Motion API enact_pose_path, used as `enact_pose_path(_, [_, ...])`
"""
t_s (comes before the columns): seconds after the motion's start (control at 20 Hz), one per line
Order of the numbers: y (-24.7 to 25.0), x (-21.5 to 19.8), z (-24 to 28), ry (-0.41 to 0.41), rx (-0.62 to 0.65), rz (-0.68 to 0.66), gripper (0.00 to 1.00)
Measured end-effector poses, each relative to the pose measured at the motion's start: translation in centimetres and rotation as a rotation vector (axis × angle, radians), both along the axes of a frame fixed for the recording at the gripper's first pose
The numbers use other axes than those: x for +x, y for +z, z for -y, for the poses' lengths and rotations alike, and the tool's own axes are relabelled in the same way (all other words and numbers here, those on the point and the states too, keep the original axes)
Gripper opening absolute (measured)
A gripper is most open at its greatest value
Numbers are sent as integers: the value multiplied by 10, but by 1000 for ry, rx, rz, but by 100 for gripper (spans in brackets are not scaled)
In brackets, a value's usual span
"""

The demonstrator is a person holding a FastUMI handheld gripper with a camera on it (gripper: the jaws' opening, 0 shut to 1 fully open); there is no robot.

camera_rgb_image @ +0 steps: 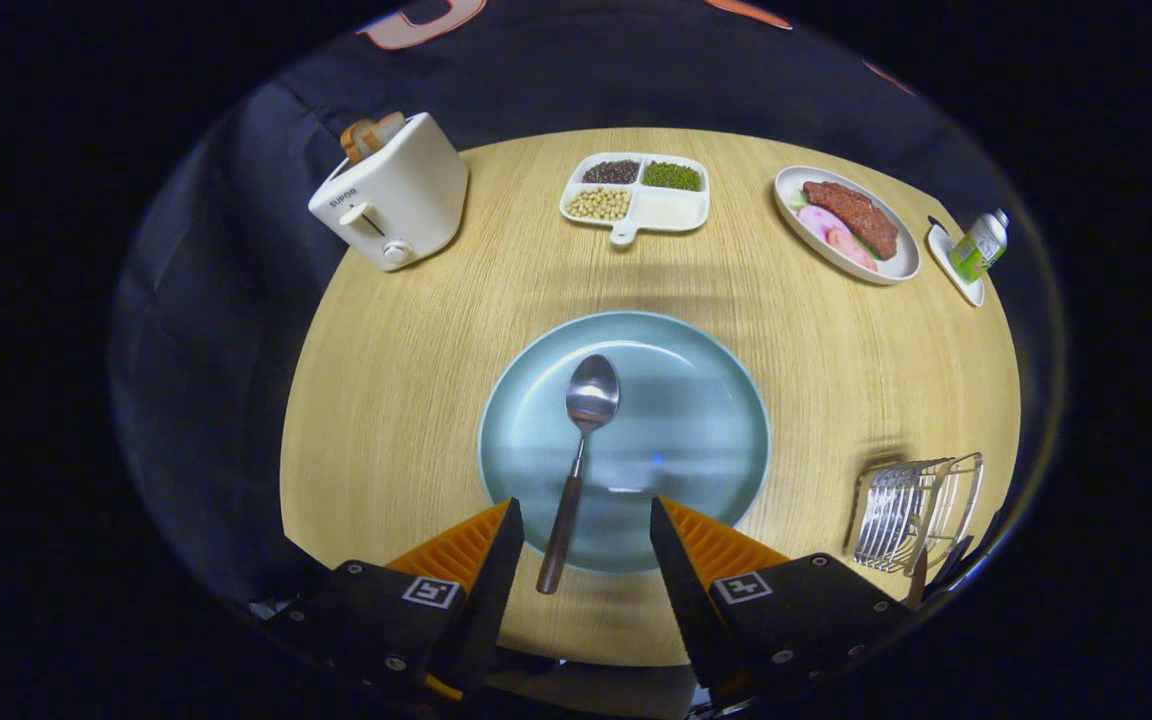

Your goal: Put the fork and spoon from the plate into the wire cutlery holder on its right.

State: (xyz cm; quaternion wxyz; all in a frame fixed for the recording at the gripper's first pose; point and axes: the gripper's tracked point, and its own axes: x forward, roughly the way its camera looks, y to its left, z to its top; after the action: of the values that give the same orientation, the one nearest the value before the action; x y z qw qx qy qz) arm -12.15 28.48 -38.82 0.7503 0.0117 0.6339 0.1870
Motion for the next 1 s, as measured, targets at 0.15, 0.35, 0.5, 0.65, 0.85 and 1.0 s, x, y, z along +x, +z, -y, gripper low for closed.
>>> enact_pose_path(0.15, [-17,-2,-5,8,-33,-38,77])
enact_pose_path(0.35, [-37,4,-8,7,-71,-69,76])
enact_pose_path(0.5, [-48,7,-8,-7,-95,-93,72])
enact_pose_path(0.65, [-57,5,-8,-18,-123,-115,56])
enact_pose_path(0.85, [-61,10,-6,-32,-150,-105,29])
enact_pose_path(1.0, [-61,11,-4,-25,-150,-98,11])
